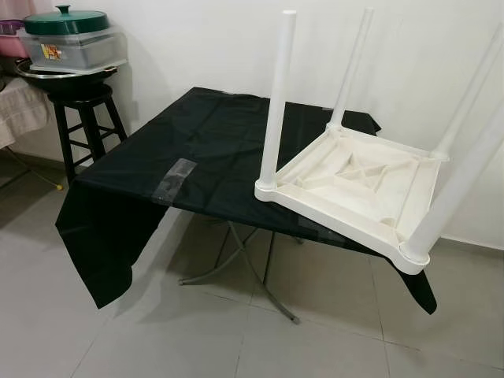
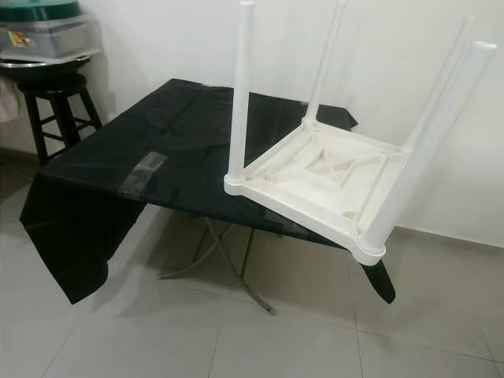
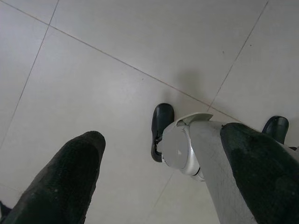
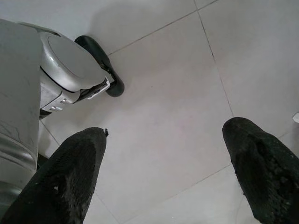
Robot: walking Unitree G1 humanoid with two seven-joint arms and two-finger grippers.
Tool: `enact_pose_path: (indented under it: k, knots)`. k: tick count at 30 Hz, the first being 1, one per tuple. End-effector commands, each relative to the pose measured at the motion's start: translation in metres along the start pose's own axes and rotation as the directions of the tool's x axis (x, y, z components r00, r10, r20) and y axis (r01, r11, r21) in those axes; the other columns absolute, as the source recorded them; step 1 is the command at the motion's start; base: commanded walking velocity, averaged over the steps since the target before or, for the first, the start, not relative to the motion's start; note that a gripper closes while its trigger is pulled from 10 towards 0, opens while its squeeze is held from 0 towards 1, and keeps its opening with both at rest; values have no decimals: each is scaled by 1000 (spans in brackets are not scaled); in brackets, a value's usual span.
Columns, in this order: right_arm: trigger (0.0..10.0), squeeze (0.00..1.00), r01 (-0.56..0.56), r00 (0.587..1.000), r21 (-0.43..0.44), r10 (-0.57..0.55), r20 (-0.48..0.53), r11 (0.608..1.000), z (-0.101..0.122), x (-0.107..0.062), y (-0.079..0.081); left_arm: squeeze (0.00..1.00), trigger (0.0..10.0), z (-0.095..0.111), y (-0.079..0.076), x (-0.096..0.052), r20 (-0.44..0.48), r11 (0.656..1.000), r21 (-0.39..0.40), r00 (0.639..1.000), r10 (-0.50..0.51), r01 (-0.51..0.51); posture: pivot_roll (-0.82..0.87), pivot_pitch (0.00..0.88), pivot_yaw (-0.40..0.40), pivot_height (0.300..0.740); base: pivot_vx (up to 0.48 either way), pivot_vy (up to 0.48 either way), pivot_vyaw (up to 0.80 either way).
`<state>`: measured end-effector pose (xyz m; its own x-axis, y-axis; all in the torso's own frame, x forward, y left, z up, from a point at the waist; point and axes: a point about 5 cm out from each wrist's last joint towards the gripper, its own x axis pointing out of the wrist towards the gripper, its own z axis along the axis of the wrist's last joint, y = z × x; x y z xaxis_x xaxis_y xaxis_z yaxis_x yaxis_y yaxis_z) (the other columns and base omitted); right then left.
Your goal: Building children table
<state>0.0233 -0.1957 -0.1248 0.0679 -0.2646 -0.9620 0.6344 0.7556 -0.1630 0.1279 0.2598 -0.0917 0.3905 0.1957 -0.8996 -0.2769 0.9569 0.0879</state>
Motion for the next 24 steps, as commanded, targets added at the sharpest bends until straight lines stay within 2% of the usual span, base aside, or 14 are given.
enact_pose_path:
  k: [1, 24]
  knots:
    - [10000, 0, 10, 909, -702, 286, 304, 712, 173, -35, 81, 0, 10000, -4, -2, 0, -15, 1000, 1, 1000, -8, 8, 65, 0, -87, 740, 0, 0, 0]
    - [10000, 0, 12, 909, -706, 287, 303, 708, 174, -35, 81, 0, 10000, -4, -3, 0, -15, 1000, 0, 1000, -10, 10, 64, 0, -91, 740, 0, 0, 0]
